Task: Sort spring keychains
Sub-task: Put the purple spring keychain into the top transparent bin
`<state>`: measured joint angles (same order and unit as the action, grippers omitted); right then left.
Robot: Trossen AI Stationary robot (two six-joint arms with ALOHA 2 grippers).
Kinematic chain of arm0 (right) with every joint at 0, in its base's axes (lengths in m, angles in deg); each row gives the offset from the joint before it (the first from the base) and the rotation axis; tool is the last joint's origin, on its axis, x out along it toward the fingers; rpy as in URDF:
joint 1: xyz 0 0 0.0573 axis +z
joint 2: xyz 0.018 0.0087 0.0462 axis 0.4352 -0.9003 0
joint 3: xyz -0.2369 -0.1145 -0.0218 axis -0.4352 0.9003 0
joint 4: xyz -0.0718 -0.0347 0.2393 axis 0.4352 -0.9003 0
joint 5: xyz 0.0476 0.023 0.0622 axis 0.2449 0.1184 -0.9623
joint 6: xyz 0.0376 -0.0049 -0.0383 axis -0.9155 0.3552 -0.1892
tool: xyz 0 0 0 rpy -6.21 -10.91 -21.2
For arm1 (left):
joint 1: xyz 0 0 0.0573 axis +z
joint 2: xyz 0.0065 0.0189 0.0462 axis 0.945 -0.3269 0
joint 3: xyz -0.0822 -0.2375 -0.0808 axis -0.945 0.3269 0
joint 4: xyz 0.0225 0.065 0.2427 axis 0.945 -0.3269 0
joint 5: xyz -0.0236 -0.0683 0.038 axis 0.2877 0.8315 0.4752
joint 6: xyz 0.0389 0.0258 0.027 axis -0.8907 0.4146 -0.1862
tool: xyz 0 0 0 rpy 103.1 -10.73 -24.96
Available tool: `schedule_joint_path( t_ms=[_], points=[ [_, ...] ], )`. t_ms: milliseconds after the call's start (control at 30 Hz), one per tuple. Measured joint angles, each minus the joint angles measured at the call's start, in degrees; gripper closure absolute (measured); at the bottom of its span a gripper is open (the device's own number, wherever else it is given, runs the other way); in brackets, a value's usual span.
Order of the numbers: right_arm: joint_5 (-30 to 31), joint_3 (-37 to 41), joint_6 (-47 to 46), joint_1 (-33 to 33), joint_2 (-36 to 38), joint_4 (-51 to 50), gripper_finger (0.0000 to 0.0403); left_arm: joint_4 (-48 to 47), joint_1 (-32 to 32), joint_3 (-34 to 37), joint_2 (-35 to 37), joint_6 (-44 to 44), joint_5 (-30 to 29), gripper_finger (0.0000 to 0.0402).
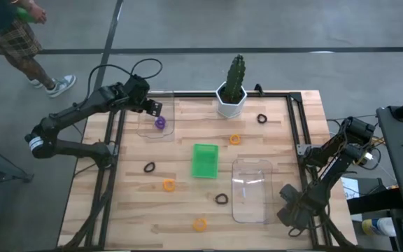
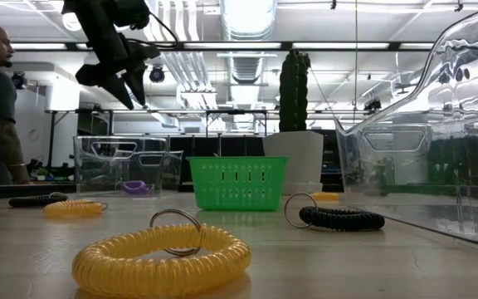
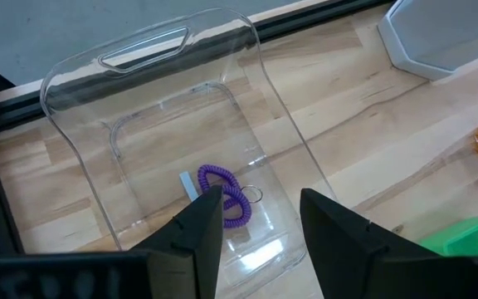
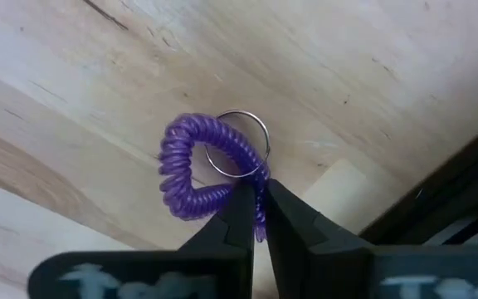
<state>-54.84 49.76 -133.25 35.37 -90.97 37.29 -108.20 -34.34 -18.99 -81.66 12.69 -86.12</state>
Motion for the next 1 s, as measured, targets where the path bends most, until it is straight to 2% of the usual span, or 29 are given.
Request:
schedule_joint_path(
  t_ms=[167, 500, 767, 1000],
  points=[
    [-0.9, -0.5, -1.2, 0.1, 1.9, -2.5, 0.0389, 0.0, 0.0, 0.0, 0.0, 0.0, 0.0, 0.0248],
    [-0.1, -0.8, -2.6, 0.1, 10.5, -3.6, 0.039, 0.0, 0.0, 0.0, 0.0, 0.0, 0.0, 0.0248],
    [6.3, -0.9, -2.5, 0.1, 17.8, -4.9, 0.039, 0.0, -0.1, 0.0, 0.0, -0.2, 0.0, 0.0248],
    [6.5, -0.9, -0.1, 0.1, 24.0, -4.9, 0.039, 0.0, -0.3, 0.0, 0.0, -0.3, 0.0, 0.0248]
  ],
)
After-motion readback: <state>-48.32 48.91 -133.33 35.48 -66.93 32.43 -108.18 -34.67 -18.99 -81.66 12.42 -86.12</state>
